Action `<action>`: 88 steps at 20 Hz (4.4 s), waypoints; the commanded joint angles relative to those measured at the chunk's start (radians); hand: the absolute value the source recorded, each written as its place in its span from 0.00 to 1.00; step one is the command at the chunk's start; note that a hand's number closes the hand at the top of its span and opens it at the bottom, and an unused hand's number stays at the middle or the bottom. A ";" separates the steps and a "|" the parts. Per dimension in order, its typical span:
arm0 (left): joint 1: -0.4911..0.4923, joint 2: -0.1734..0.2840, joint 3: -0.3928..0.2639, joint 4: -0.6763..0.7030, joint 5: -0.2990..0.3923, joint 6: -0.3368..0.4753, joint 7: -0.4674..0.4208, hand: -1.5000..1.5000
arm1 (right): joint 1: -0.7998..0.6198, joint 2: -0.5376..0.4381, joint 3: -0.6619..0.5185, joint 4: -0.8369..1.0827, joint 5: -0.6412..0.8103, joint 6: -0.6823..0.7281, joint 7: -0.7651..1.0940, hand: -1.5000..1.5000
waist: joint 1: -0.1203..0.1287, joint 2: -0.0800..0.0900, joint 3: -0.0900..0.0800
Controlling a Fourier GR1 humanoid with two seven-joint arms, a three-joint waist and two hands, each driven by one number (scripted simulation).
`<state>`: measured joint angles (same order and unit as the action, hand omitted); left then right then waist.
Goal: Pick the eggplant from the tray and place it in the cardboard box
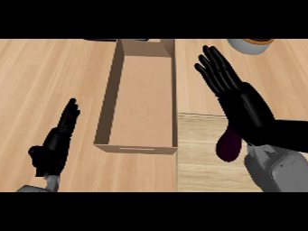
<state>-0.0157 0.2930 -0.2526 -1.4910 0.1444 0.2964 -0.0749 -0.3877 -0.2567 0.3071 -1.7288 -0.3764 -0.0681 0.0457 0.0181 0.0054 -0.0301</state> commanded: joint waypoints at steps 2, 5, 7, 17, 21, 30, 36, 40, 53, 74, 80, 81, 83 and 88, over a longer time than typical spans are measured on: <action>0.014 0.098 0.087 0.029 -0.025 0.016 0.018 0.50 | 0.146 0.009 -0.118 0.003 -0.096 0.000 -0.084 0.00 | -0.028 -0.004 0.032; 0.024 0.211 0.165 0.074 -0.091 0.078 0.049 0.50 | 0.311 0.089 -0.233 0.057 -0.210 -0.036 -0.194 0.00 | -0.059 0.006 0.044; 0.034 0.204 0.145 0.076 -0.086 0.063 0.061 0.50 | 0.238 -0.231 -0.144 0.084 0.196 -0.006 -0.172 0.00 | -0.053 -0.005 0.009; -0.069 0.279 0.187 0.148 -0.091 0.010 0.146 0.50 | 0.523 0.076 -0.299 0.520 -0.103 0.279 -0.891 0.00 | -0.034 0.004 0.036; -0.047 0.248 0.153 0.119 -0.122 0.027 0.147 0.50 | 0.536 -0.016 -0.301 0.602 0.097 0.204 -1.002 0.00 | -0.018 -0.001 0.033; -0.103 0.268 0.174 0.145 -0.131 -0.003 0.162 0.50 | 0.347 -0.286 -0.248 0.693 0.280 0.227 -0.798 0.00 | -0.002 -0.001 0.031; -0.124 0.231 0.182 0.222 -0.151 -0.010 0.122 0.50 | 0.204 -0.312 -0.154 0.764 0.409 0.279 -0.675 0.00 | -0.006 -0.001 0.030; -0.137 0.217 0.186 0.215 -0.182 -0.023 0.156 0.50 | 0.168 -0.264 -0.129 0.685 0.433 0.303 -0.551 0.00 | -0.017 -0.005 0.030; -0.123 0.160 0.308 0.243 -0.256 -0.119 0.099 0.50 | 0.120 -0.169 -0.203 0.762 0.595 0.336 -0.522 0.00 | -0.018 -0.005 0.030; -0.147 0.110 0.401 0.222 -0.333 -0.171 0.137 0.50 | 0.314 -0.083 -0.182 0.350 0.707 0.396 -0.334 0.00 | -0.021 -0.005 0.030; -0.045 0.058 0.390 0.097 -0.363 -0.166 0.148 0.50 | 0.238 -0.029 -0.207 0.468 0.756 0.386 -0.312 0.00 | -0.015 -0.006 0.030; -0.097 0.086 0.416 0.139 -0.354 -0.184 0.150 0.50 | 0.166 -0.020 -0.226 0.547 0.752 0.392 -0.318 0.00 | -0.014 -0.005 0.030; -0.081 0.098 0.412 0.100 -0.342 -0.212 0.192 0.50 | 0.244 0.034 -0.194 0.391 0.795 0.285 -0.231 1.00 | -0.018 -0.007 0.030; -0.080 0.092 0.424 0.154 -0.369 -0.197 0.135 0.50 | 0.167 0.062 -0.254 0.566 0.863 0.121 -0.356 1.00 | -0.015 -0.005 0.030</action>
<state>-0.0932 0.3830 0.1632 -1.3462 -0.2093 0.1008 0.0601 -0.2011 -0.2429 0.0647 -1.2224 0.4400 0.1544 -0.3003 0.0030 -0.0070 -0.0069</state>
